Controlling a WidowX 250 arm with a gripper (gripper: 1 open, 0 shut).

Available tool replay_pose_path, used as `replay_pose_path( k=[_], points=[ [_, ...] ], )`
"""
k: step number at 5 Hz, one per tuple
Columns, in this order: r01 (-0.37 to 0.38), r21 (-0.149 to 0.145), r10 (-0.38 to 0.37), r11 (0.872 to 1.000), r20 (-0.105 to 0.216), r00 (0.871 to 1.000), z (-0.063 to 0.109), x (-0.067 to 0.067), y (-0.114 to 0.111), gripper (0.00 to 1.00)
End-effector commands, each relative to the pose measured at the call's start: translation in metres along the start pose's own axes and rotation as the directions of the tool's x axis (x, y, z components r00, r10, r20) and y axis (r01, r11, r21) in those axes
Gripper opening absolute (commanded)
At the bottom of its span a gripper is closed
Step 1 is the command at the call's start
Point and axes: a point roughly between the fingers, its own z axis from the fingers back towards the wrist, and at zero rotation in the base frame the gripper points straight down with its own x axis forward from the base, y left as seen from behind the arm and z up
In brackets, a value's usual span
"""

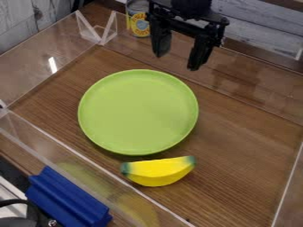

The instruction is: Put the banana in the green plate

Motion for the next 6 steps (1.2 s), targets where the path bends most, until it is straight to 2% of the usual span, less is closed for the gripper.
replay_pose_path(
  k=[1, 2, 3, 4, 5, 6],
  points=[
    [0.113, 0.0, -0.113, 0.994, -0.01, 0.994, -0.006, -0.012, -0.007, 1.0],
    [0.303, 0.007, -0.303, 0.953, 0.006, 0.953, -0.011, -0.035, -0.018, 1.0],
    [0.464, 0.015, -0.464, 0.886, 0.014, 0.886, -0.015, -0.05, -0.027, 1.0],
    [0.561, 0.028, -0.562, 0.827, 0.02, 0.827, -0.019, -0.06, -0.034, 1.0],
    [0.649, 0.053, -0.651, 0.759, 0.024, 0.759, -0.028, -0.069, -0.04, 1.0],
    [0.693, 0.079, -0.697, 0.716, 0.022, 0.717, -0.042, -0.074, -0.044, 1.0]
  ],
)
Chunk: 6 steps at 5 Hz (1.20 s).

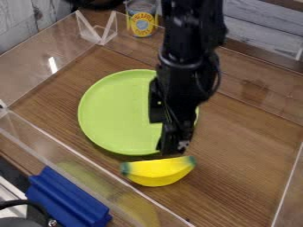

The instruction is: Put the banana in the green plate

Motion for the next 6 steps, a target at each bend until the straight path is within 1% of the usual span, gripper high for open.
replay_pose_path(
  k=[1, 3, 5, 6],
  points=[
    [0.042, 0.047, -0.044, 0.998, 0.043, 0.998, -0.005, 0.003, -0.003, 1.0],
    [0.09, 0.058, -0.093, 0.994, 0.046, 0.995, -0.038, 0.005, -0.007, 1.0],
    [0.084, 0.059, -0.087, 0.995, 0.048, 0.995, -0.056, 0.007, -0.007, 1.0],
    [0.083, 0.06, -0.086, 0.995, 0.047, 0.995, -0.06, 0.007, -0.006, 1.0]
  ],
)
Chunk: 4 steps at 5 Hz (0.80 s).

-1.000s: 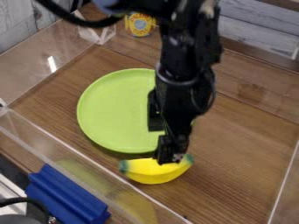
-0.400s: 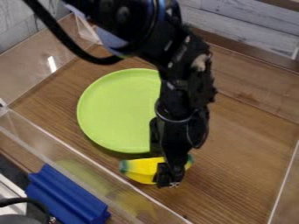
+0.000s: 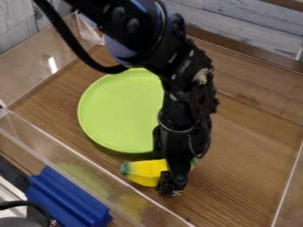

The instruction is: Put the banana in the green plate

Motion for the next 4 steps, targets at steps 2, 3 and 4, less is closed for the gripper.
replay_pose_path(
  k=[2, 3, 4],
  points=[
    [0.004, 0.021, -0.005, 1.0, 0.021, 1.0, 0.0045, 0.0039, 0.0037, 0.0],
    [0.001, 0.023, -0.002, 1.0, 0.023, 1.0, 0.0036, 0.0033, 0.0044, 0.0],
    [-0.001, 0.025, 0.0, 1.0, 0.023, 1.0, 0.0032, 0.0028, 0.0051, 0.0]
  ],
)
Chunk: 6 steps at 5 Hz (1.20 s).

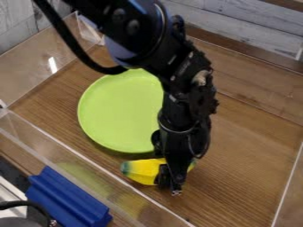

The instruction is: Put the banana in the green plate

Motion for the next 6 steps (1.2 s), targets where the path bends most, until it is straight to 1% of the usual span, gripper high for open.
replay_pose_path(
  k=[1, 4, 6],
  points=[
    [-0.002, 0.015, 0.002, 1.0, 0.015, 1.0, 0.0032, 0.0018, 0.0037, 0.0],
    [-0.009, 0.021, 0.008, 1.0, 0.018, 1.0, 0.0028, 0.0005, 0.0058, 0.0],
    [-0.016, 0.023, 0.016, 1.0, 0.01, 1.0, 0.0071, -0.0012, 0.0081, 0.0]
  ],
)
